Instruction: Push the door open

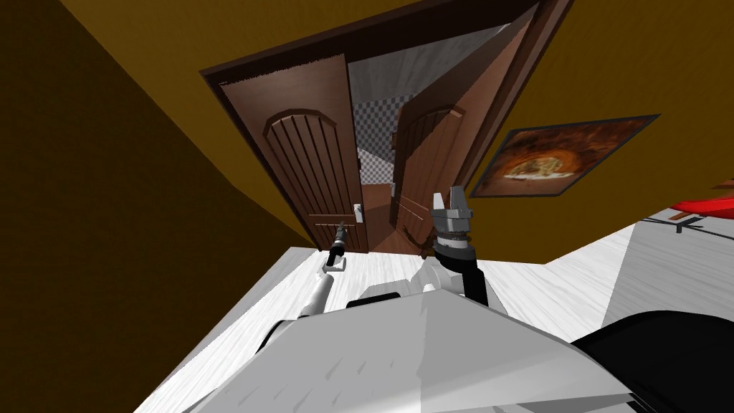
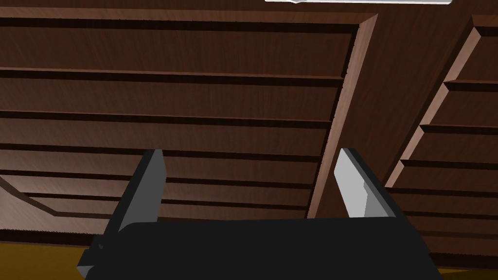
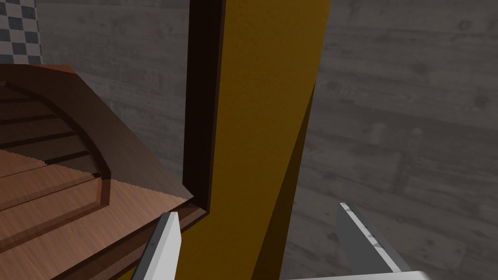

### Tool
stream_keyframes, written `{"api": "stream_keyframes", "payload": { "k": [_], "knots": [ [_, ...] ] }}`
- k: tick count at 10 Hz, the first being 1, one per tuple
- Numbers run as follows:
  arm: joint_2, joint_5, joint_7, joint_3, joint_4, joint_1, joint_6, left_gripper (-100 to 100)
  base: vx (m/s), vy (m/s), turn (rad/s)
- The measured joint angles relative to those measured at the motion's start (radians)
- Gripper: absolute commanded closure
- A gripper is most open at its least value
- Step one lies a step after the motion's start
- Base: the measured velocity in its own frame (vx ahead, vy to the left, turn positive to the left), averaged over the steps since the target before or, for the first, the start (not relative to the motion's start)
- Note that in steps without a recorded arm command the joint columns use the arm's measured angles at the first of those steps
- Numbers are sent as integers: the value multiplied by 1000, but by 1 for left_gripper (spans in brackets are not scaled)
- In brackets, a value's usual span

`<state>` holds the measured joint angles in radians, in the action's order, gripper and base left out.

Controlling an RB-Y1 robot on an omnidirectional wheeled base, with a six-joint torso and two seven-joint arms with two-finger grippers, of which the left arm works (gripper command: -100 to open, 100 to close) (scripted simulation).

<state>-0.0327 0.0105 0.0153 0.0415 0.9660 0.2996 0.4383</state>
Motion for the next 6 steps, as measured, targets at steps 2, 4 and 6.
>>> {"api": "stream_keyframes", "payload": {
  "k": [2, 4, 6],
  "knots": [
    [9, 0, -1, 1, -59, 35, 7, -100, 83, 6, -11],
    [22, -1, -1, 5, -106, 63, 6, -100, 100, 10, -14],
    [28, 0, -1, 7, -147, 86, 11, -100, 76, 12, -8]
  ]
}}
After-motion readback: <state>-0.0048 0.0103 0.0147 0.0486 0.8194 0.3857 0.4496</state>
